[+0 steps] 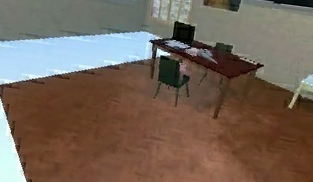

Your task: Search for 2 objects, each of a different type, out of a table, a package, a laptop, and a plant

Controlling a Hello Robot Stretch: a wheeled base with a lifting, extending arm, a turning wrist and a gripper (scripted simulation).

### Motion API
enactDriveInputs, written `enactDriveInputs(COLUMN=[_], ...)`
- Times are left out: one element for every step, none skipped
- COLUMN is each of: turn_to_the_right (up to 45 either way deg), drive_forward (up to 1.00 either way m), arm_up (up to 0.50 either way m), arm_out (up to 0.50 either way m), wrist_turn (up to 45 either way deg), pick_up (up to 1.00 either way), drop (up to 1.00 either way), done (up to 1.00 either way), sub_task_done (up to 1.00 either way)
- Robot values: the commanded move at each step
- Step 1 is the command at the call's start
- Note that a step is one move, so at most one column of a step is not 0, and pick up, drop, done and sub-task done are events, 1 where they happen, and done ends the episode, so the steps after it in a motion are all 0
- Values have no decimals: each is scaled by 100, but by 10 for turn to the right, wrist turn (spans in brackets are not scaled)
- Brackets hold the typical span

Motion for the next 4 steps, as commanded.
enactDriveInputs(turn_to_the_right=[0, 450, 0, 60], drive_forward=[60, 0, 100, 0], arm_up=[0, 0, 0, 0], arm_out=[0, 0, 0, 0], wrist_turn=[0, 0, 0, 0], pick_up=[0, 0, 0, 0], drop=[0, 0, 0, 0], done=[0, 0, 0, 0], sub_task_done=[0, 0, 0, 0])
